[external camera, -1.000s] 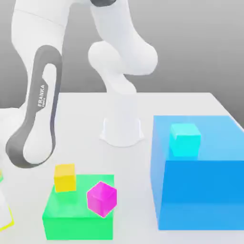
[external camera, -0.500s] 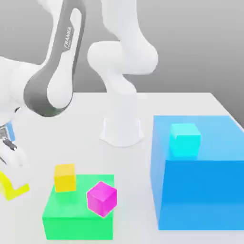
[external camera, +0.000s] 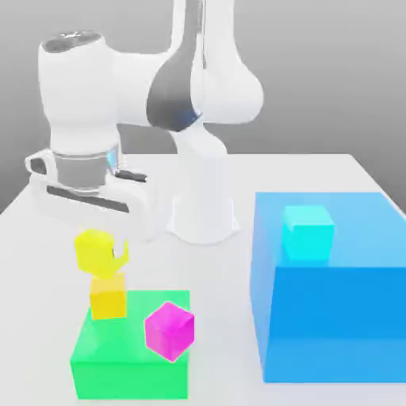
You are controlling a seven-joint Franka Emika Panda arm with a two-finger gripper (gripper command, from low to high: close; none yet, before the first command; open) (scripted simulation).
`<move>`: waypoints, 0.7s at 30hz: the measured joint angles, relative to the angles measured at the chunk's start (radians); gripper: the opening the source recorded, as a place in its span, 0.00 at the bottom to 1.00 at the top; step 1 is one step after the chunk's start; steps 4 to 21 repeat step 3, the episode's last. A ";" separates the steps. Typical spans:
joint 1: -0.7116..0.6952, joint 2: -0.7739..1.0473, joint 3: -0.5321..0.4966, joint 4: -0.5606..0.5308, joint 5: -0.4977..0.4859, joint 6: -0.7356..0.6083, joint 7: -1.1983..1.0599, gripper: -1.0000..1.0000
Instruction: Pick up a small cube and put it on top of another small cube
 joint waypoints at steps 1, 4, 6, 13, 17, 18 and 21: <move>0.000 0.000 0.000 0.000 0.000 0.000 0.000 1.00; 0.000 0.000 0.000 0.000 0.000 0.000 0.000 1.00; 0.000 0.000 0.000 0.000 0.000 0.000 0.000 1.00; 0.000 0.000 0.000 0.000 0.000 0.000 0.000 1.00; 0.000 0.000 0.000 0.000 0.000 0.000 0.000 1.00; 0.000 0.000 0.000 0.000 0.000 0.000 0.000 1.00; 0.000 0.000 0.000 0.000 0.000 0.000 0.000 1.00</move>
